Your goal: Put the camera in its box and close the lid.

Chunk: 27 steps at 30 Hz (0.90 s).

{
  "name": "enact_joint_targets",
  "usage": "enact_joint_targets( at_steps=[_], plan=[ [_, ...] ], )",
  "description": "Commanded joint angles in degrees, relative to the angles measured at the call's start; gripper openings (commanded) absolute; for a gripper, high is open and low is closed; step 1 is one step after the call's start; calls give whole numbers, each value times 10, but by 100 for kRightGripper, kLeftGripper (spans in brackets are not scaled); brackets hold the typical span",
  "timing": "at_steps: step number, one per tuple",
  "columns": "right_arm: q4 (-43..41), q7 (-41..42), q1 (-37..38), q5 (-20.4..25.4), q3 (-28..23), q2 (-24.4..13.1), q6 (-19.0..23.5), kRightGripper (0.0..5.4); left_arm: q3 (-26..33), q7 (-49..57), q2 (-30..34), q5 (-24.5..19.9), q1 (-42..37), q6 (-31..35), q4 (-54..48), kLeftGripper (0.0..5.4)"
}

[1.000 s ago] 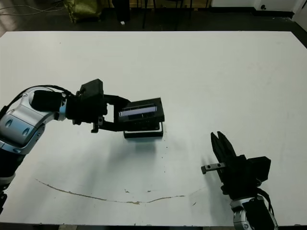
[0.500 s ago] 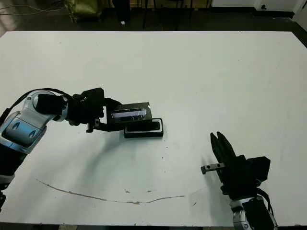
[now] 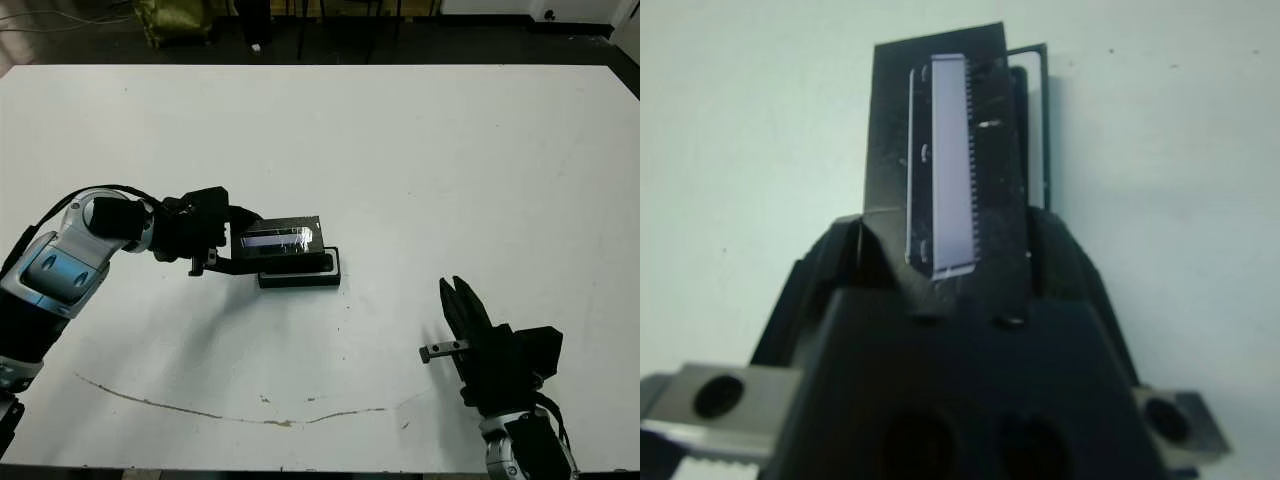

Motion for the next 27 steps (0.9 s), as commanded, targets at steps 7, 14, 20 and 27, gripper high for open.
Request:
enact_joint_targets(
  at_steps=[7, 14, 20, 27],
  plan=[
    [9, 2, 0, 6, -10, -4, 12, 0, 0, -3, -22, 3, 4, -47, 84, 238],
    [2, -2, 4, 6, -12, -6, 19, 0, 3, -7, -27, 3, 5, -61, 100, 238],
    [5, 0, 3, 4, -11, -7, 15, 0, 8, -13, -32, -10, 14, -48, 95, 238],
    [6, 1, 3, 6, -12, -6, 14, 0, 10, -23, -35, -18, 16, -53, 98, 238]
  ],
)
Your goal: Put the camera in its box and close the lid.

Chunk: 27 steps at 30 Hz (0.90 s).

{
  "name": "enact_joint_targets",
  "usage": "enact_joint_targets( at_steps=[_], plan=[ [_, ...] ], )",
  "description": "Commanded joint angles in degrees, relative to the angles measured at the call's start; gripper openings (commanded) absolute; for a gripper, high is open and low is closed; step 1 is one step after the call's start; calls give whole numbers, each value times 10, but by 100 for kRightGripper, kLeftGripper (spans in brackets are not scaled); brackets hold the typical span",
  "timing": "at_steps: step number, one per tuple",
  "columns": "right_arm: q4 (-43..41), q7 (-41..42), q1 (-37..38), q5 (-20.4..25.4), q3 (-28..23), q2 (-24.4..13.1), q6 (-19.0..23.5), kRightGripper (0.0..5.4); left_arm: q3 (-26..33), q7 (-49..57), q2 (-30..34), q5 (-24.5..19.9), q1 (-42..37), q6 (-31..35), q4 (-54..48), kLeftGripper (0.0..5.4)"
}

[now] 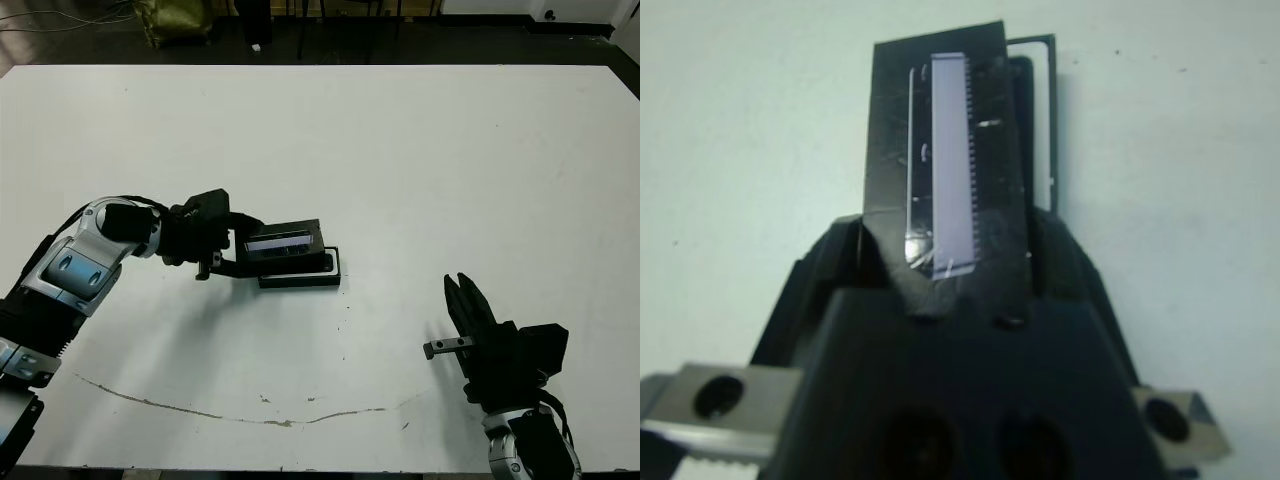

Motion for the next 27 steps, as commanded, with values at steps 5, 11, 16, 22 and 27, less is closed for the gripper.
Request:
enact_joint_targets(
  at_steps=[5, 11, 16, 22, 27],
  plan=[
    [2, -1, 9, -5, -2, -5, 12, 0, -2, -9, 1, -1, 16, 26, 2, 238],
    [10, 6, 6, 1, -4, -5, 5, 0, 4, -13, -2, -11, 19, 19, 4, 238],
    [13, 6, 2, -4, -3, -5, 4, 0, 1, -16, -3, -10, 15, 24, 7, 238],
    [21, 8, -5, -4, -4, -4, 1, 0, -1, -22, -4, -11, 13, 27, 13, 238],
    [36, 19, -14, 1, -6, -6, -12, 0, 0, -28, -8, -13, 12, 28, 23, 238]
  ],
)
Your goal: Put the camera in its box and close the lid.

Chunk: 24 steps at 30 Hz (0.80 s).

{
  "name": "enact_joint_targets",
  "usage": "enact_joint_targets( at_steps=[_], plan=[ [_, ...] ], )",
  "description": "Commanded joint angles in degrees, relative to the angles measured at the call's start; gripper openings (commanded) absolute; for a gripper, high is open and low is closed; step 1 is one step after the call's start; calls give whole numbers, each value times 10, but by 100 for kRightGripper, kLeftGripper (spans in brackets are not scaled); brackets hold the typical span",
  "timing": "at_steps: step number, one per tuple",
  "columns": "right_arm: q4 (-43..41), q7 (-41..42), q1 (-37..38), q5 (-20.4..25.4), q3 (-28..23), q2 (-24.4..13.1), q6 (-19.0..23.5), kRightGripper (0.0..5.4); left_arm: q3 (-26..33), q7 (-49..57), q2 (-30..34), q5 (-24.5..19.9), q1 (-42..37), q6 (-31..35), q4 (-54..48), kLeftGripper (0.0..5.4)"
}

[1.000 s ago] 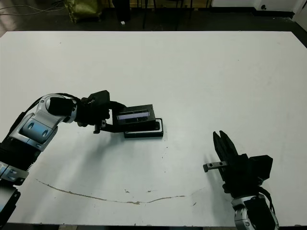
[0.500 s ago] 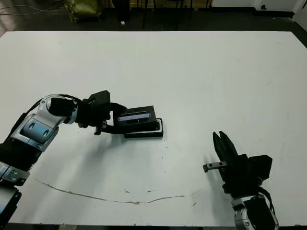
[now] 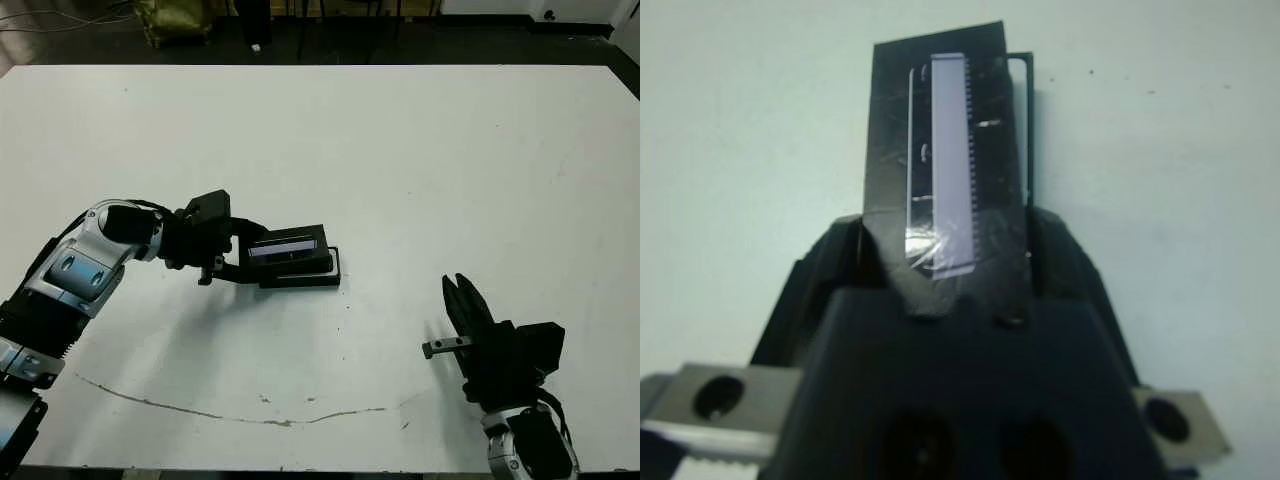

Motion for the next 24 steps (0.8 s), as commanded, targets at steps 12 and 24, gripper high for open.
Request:
enact_joint_targets(
  at_steps=[12, 24],
  plan=[
    [29, 7, -5, 0, -6, -3, -17, 0, -23, -9, -4, 15, 8, -16, 45, 238],
    [24, 5, -3, 0, -7, -7, -9, 0, -31, -15, -14, 14, 11, -31, 44, 238]
  ],
)
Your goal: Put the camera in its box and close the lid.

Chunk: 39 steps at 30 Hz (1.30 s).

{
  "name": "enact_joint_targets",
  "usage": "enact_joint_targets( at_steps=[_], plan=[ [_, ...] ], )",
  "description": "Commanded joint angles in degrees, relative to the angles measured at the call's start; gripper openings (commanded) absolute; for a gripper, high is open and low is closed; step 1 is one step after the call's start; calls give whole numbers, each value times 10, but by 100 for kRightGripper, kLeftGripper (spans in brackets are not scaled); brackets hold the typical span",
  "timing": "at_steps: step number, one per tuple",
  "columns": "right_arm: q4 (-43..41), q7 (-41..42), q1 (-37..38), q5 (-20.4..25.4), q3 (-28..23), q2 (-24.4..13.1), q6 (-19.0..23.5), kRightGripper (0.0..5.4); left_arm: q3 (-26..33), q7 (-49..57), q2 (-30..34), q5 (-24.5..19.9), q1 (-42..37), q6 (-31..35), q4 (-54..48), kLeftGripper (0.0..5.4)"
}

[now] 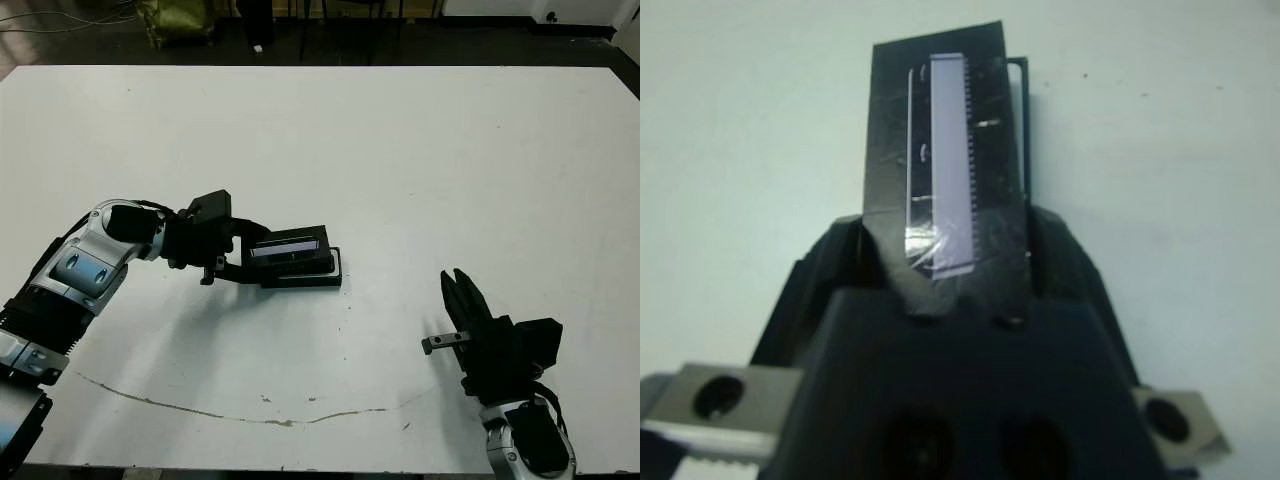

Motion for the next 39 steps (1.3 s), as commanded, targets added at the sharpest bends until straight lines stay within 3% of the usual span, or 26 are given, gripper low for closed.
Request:
enact_joint_targets(
  at_steps=[1, 10, 39],
  plan=[
    [-1, -3, 9, 1, -6, -5, 15, 0, -20, -7, -3, 20, 19, 1, 10, 238],
    [4, 4, 12, 2, -9, -6, 6, 0, -29, -9, -3, 30, 18, -11, 9, 238],
    [-23, -10, 25, -8, -10, -8, 33, 0, -58, -4, -38, 67, 1, -6, 49, 237]
  ],
)
